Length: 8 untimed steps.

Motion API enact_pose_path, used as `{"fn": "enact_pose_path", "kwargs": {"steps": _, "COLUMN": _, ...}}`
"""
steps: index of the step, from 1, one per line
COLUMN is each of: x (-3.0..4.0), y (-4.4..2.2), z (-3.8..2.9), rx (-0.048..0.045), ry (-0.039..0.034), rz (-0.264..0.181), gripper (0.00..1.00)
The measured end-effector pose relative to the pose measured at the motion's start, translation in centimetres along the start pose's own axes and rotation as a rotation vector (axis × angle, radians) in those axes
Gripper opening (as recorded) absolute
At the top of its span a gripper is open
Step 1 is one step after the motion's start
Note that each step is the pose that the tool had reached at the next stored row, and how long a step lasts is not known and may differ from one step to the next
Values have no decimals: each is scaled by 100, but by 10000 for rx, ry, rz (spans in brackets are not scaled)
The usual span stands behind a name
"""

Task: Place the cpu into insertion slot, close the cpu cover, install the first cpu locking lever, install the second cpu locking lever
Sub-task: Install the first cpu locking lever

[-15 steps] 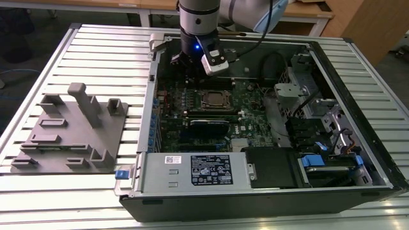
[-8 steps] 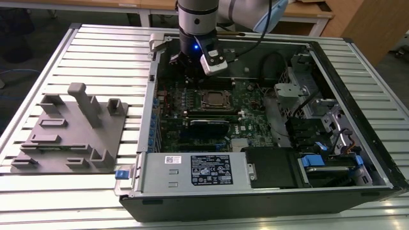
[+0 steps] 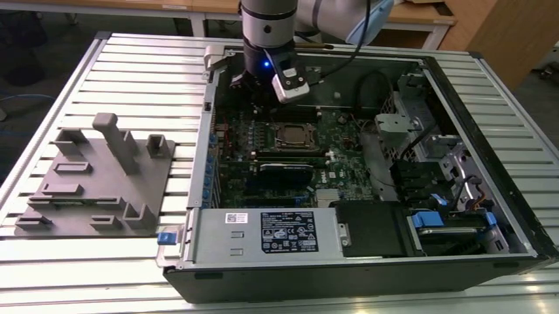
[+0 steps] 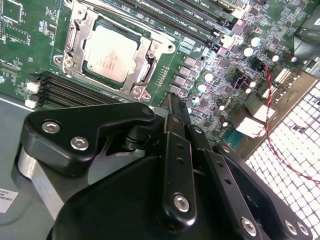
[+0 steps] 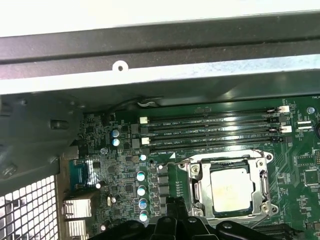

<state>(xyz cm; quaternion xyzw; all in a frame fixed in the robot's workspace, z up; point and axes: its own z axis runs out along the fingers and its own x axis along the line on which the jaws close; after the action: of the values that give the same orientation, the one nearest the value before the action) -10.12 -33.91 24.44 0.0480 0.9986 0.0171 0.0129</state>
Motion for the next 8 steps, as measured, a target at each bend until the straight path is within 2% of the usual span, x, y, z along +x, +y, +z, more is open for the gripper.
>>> {"fn": "enact_pose_path", "kwargs": {"steps": 8, "x": 7, "y": -1, "z": 0, "rx": 0, "ry": 0, "rz": 1, "gripper": 10}}
